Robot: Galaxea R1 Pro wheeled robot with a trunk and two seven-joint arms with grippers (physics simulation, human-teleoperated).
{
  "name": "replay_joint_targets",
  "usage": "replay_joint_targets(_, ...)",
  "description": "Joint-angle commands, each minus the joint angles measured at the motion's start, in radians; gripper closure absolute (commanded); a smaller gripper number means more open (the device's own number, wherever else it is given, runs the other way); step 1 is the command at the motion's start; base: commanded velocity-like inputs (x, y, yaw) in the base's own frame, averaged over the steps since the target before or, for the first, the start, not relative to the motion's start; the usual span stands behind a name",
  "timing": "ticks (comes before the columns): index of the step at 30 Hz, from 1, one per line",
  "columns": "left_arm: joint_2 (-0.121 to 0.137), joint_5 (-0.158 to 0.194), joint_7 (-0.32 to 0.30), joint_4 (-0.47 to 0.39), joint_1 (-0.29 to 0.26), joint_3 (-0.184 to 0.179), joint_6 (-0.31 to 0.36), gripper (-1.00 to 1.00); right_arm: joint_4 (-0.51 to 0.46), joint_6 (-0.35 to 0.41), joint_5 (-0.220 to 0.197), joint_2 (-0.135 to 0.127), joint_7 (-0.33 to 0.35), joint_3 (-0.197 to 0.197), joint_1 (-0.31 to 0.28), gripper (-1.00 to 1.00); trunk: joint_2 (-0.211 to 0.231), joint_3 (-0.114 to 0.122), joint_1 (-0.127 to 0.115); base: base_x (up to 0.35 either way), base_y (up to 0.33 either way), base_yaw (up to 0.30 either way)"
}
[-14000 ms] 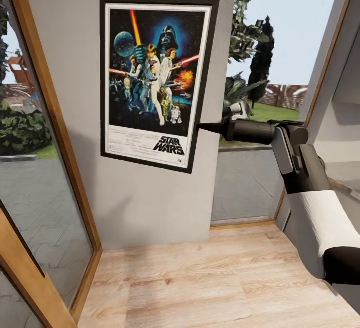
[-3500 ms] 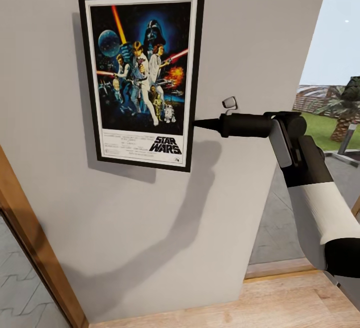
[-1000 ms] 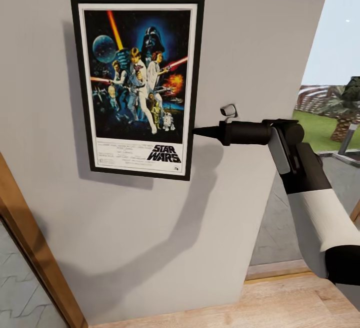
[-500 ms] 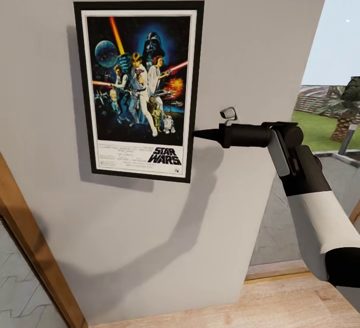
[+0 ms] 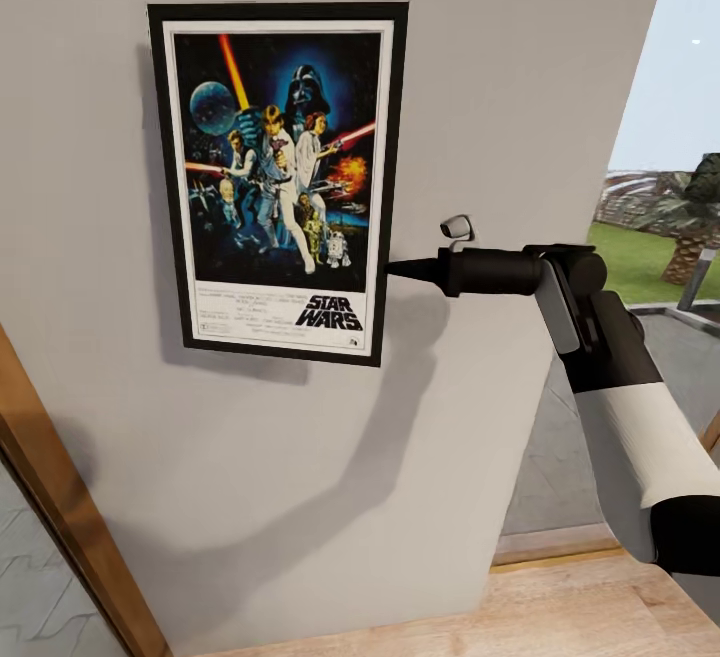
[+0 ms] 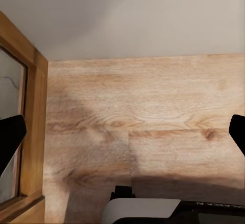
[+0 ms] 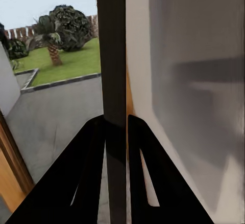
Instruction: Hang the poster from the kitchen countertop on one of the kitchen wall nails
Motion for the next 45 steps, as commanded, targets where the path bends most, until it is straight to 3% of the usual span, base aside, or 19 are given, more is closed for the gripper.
replay_joint_targets(1, 0.000, 0.000, 0.000, -0.001, 0.000, 0.000, -0.002, -1.00, 0.000, 0.009, -0.006, -0.001, 0.001, 0.002, -0.001, 1.00, -0.001, 0.000, 0.001, 0.172, 0.000, 0.000)
replay_joint_targets(45, 0.000, 0.000, 0.000, -0.001, 0.000, 0.001, -0.002, -1.00, -0.001, 0.003, -0.006, -0.001, 0.001, 0.002, 0.030, 1.00, -0.001, 0.000, 0.001, 0.014, 0.000, 0.000)
